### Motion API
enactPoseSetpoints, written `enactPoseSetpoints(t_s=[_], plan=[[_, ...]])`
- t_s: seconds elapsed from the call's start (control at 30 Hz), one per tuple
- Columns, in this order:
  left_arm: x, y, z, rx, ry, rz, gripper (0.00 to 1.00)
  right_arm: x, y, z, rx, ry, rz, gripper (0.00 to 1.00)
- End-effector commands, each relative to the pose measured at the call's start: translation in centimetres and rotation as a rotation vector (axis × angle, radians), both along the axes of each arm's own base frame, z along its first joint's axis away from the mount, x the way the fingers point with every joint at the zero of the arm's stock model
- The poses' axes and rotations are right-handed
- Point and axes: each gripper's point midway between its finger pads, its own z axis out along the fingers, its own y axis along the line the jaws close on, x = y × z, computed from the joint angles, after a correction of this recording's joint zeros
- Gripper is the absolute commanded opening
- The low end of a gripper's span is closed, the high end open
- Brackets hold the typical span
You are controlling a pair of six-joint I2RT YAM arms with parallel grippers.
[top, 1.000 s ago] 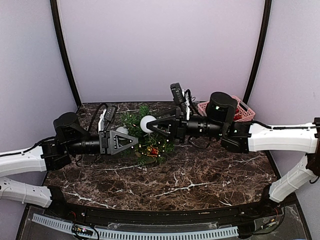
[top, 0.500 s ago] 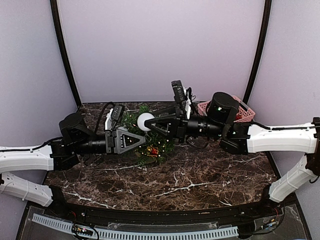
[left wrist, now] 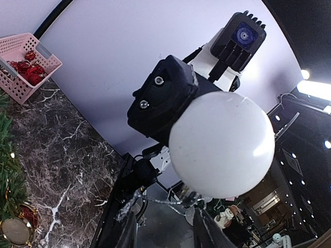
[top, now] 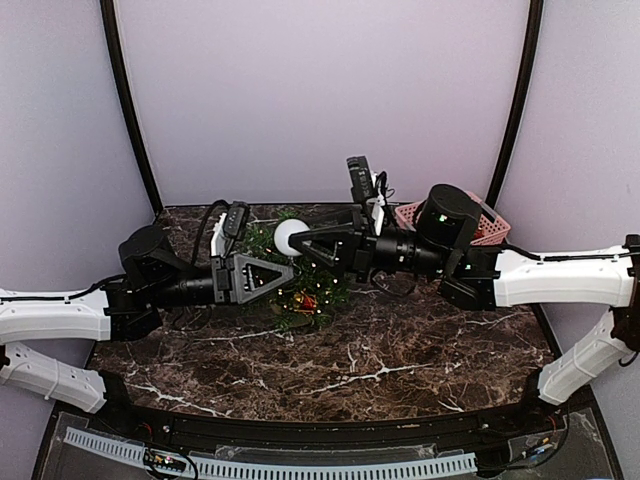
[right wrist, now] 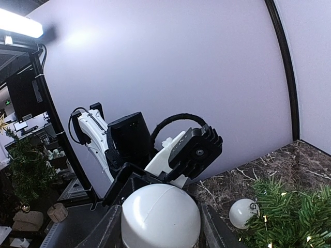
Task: Decorate the small christmas tree
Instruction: Hang the ornament ball on the branch.
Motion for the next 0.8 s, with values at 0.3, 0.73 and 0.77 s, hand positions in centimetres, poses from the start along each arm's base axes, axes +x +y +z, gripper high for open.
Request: enactPoseSetpoints(t_s=[0.3, 0.73, 0.77], plan=[[0.1, -0.2, 2.6, -0.088, -0.028, 0.009, 0.29, -0.7, -0.5, 1.7, 0.061, -0.019, -0.008, 0.46], [0.8, 1.1, 1.7, -0.076, 0.013, 0.092, 0.00, 0.8, -2.2, 1.6, 0.084, -0.012, -0.138, 0.46], [1.1, 1.2, 1.1, -0.055, 0.030, 0.112, 0.00, 0.9, -2.5, 1.7, 0.092, -0.013, -0.156, 0.46]])
